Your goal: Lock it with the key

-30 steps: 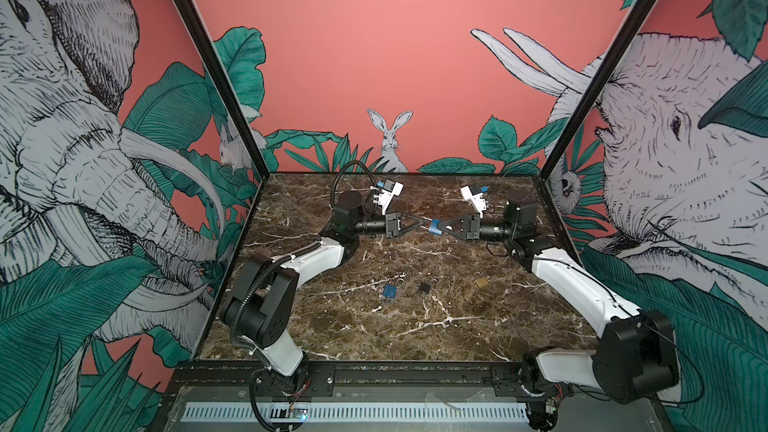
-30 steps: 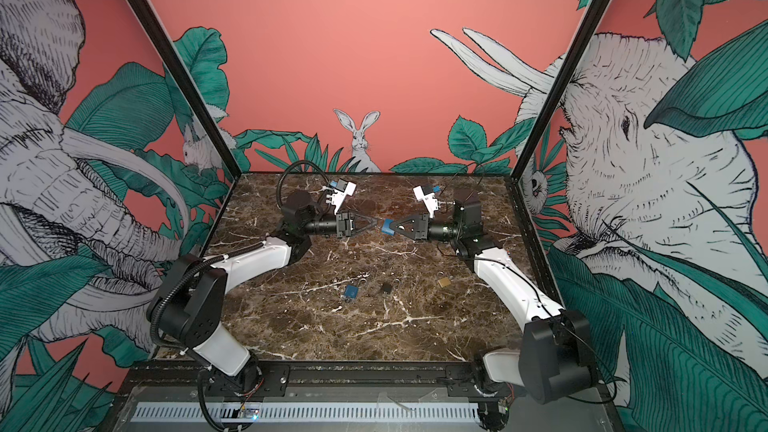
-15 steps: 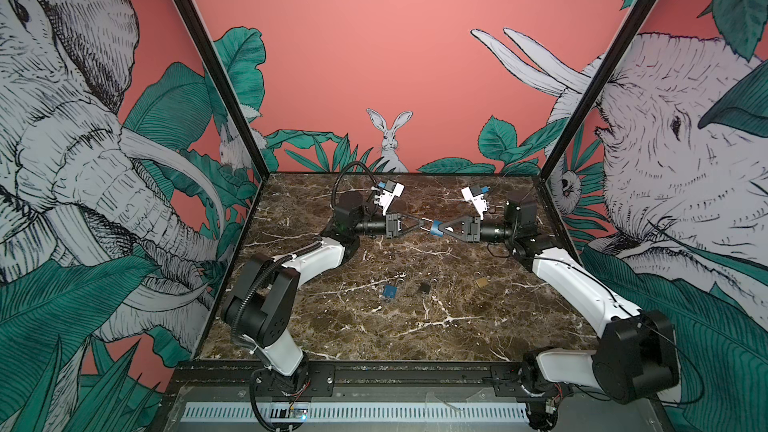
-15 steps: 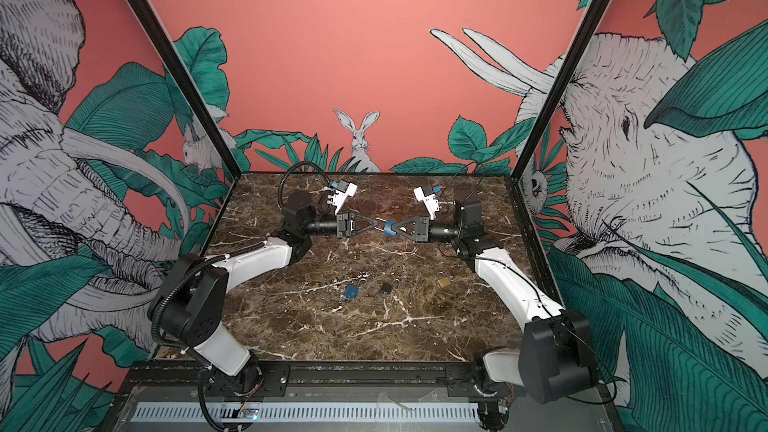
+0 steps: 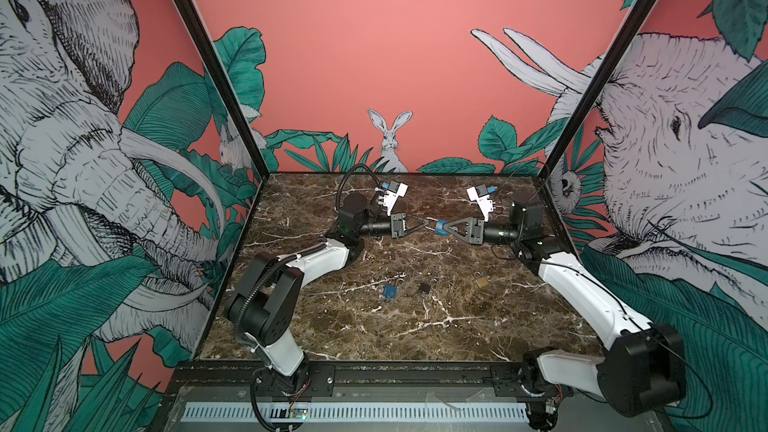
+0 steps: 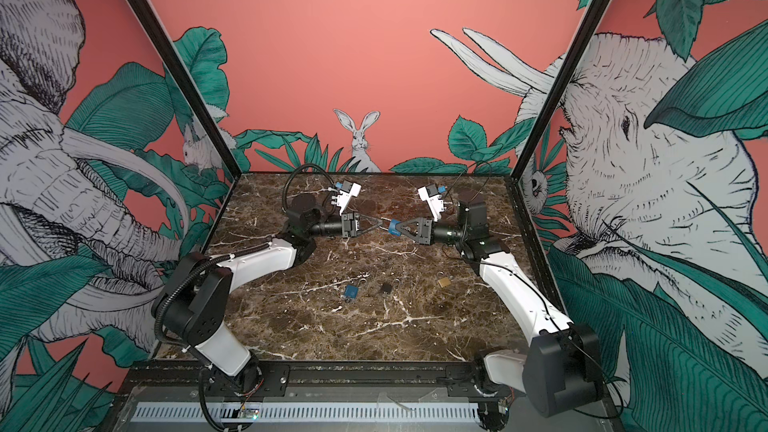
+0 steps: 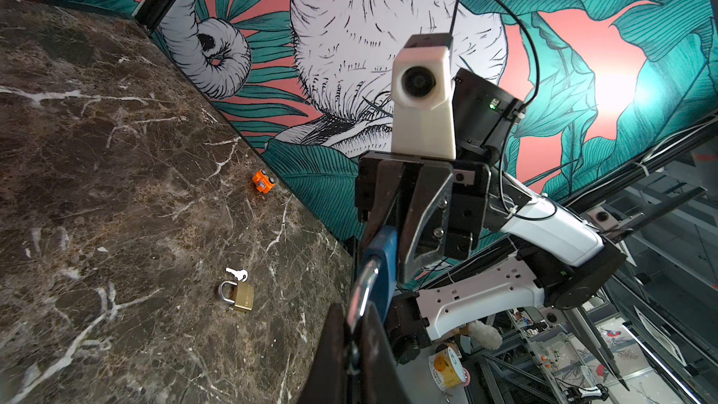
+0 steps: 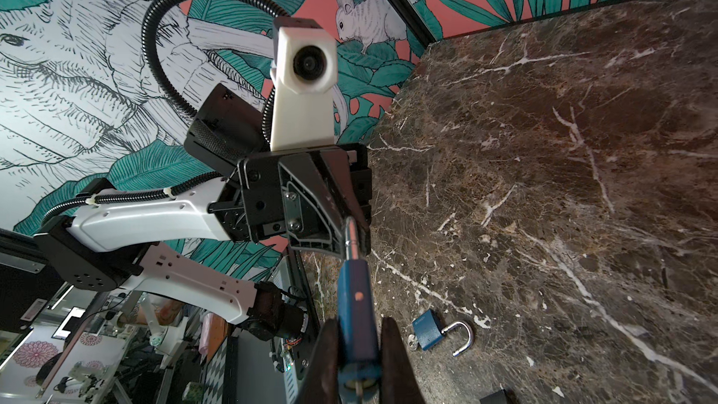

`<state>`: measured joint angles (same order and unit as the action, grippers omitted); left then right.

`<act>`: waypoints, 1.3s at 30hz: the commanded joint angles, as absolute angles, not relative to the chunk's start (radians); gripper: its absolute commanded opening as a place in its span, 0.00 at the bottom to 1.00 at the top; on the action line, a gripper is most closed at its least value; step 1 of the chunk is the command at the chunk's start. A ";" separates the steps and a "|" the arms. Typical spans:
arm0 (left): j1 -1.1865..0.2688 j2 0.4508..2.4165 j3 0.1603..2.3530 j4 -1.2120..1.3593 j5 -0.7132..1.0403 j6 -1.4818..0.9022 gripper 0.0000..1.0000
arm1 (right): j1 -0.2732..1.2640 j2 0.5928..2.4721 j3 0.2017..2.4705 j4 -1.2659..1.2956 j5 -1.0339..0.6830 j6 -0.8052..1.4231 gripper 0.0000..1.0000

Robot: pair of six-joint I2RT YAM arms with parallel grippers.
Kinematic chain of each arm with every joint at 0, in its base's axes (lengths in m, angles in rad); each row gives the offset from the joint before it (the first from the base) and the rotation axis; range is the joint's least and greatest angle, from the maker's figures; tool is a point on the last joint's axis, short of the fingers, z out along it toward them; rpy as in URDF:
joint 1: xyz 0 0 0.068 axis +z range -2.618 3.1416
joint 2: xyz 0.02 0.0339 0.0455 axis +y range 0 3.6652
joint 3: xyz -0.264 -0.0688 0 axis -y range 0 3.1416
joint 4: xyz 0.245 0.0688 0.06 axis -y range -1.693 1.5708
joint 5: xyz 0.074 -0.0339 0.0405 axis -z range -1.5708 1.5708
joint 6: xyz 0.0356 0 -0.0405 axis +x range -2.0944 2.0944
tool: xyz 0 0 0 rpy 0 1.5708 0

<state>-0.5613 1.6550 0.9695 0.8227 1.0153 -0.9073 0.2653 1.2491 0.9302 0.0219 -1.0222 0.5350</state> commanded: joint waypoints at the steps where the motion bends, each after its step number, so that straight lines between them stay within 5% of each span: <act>1: -0.636 1.619 0.969 0.911 1.056 -0.904 0.00 | 0.278 1.253 0.930 0.061 -0.961 0.524 0.00; 27: -0.719 1.508 0.985 0.616 1.061 -0.654 0.00 | 0.316 1.328 0.916 0.165 -1.035 0.525 0.00; 39: -0.721 1.545 0.986 0.752 1.126 -0.760 0.15 | 0.316 1.386 0.925 0.243 -1.139 0.585 0.00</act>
